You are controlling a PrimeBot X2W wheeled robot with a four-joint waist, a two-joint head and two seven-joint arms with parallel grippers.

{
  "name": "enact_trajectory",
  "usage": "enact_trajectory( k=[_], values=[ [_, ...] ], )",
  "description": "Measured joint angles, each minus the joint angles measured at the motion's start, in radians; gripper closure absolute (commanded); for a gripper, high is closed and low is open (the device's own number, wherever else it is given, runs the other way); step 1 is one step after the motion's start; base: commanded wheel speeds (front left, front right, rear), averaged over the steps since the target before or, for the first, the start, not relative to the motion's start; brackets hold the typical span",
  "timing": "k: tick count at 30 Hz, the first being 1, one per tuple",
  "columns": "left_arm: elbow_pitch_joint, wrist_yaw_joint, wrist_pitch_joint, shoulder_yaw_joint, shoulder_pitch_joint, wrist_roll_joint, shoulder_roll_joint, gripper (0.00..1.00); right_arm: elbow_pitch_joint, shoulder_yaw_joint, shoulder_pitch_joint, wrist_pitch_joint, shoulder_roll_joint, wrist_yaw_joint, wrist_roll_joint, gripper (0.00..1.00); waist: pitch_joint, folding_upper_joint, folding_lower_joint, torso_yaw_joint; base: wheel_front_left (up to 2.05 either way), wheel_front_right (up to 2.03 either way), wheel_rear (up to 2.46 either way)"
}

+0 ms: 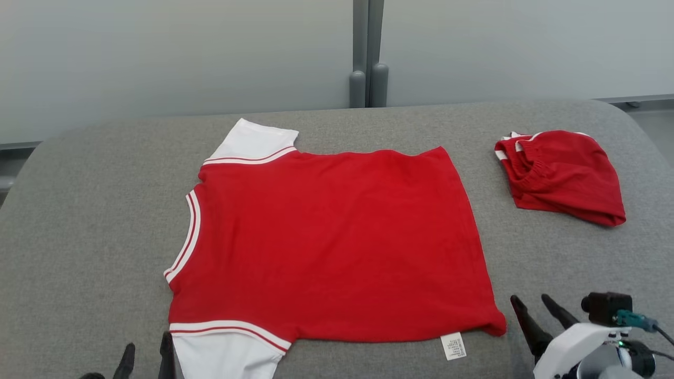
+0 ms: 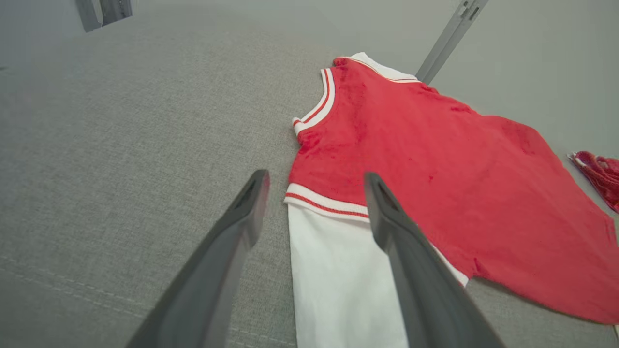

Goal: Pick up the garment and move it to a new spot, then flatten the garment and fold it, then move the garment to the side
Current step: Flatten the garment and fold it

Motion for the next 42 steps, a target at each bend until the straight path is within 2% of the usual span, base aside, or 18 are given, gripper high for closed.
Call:
enact_trajectory(
  k=[9, 17, 31, 35, 42],
  values=[
    [-0.074, 0.000, -0.024, -0.045, -0.060, 0.055, -0.024, 0.00, -0.162, -0.092, -0.091, -0.002, -0.004, -0.059, -0.116, 0.00, -0.035, 0.0000, 0.0000, -0.044, 0.00, 0.00, 0.00],
    [-0.093, 0.000, -0.034, -0.062, -0.077, 0.114, -0.029, 0.00, -0.275, -0.142, -0.095, -0.003, 0.039, -0.118, -0.180, 0.00, -0.067, 0.0000, 0.0000, -0.075, 0.00, 0.00, 0.00],
    [-0.093, 0.001, -0.042, -0.062, -0.093, 0.156, -0.050, 0.00, -0.323, -0.114, -0.053, -0.003, 0.115, -0.138, -0.281, 0.00, -0.074, 0.0000, 0.0000, -0.087, 0.00, 0.00, 0.00],
    [-0.092, 0.003, -0.043, -0.066, -0.093, 0.168, -0.055, 0.00, -0.326, -0.113, -0.048, -0.003, 0.134, -0.154, -0.298, 0.00, -0.074, 0.0000, 0.0000, -0.091, 0.00, 0.00, 0.00],
    [-0.087, 0.003, -0.046, -0.075, -0.093, 0.184, -0.061, 0.00, -0.327, -0.110, -0.018, -0.003, 0.145, -0.154, -0.316, 0.00, -0.073, 0.0000, 0.0000, -0.095, 0.00, 0.00, 0.00]
  ],
)
